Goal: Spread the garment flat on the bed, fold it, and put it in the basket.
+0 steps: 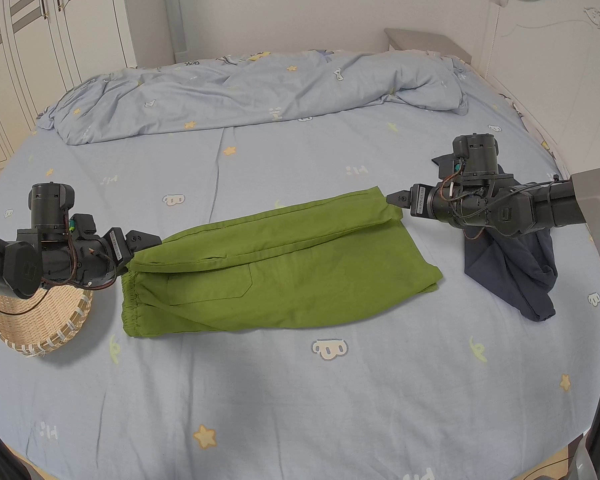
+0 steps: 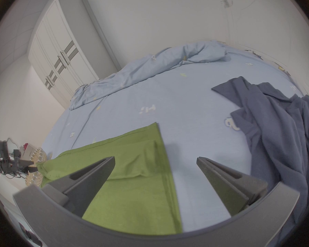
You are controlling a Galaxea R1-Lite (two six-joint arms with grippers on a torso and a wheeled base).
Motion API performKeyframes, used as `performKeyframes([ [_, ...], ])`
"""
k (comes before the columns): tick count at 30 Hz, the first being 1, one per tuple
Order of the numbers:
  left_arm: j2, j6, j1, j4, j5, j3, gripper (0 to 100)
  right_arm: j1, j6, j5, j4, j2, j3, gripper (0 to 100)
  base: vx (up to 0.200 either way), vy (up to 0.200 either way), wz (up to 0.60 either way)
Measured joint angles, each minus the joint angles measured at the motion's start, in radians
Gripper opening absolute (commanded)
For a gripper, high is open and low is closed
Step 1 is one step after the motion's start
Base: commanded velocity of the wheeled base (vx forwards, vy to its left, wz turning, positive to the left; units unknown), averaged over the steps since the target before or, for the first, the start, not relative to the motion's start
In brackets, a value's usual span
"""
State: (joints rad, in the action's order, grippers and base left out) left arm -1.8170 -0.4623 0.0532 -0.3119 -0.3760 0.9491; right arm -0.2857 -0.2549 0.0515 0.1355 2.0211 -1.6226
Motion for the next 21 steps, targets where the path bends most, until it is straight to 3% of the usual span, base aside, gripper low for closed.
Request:
performKeyframes([
  [10,-0.012,-0.014,-0.014,-0.001,-0.002,0.025,100,0.006,-0.003,0.001,-0.001,-0.011,0.023,100,0.000,0.000,0.00],
  [21,-0.169,-0.151,0.012,-0.002,-0.003,0.263,100,0.013,-0.001,0.003,0.000,-0.040,0.036,100,0.000,0.000,0.00],
])
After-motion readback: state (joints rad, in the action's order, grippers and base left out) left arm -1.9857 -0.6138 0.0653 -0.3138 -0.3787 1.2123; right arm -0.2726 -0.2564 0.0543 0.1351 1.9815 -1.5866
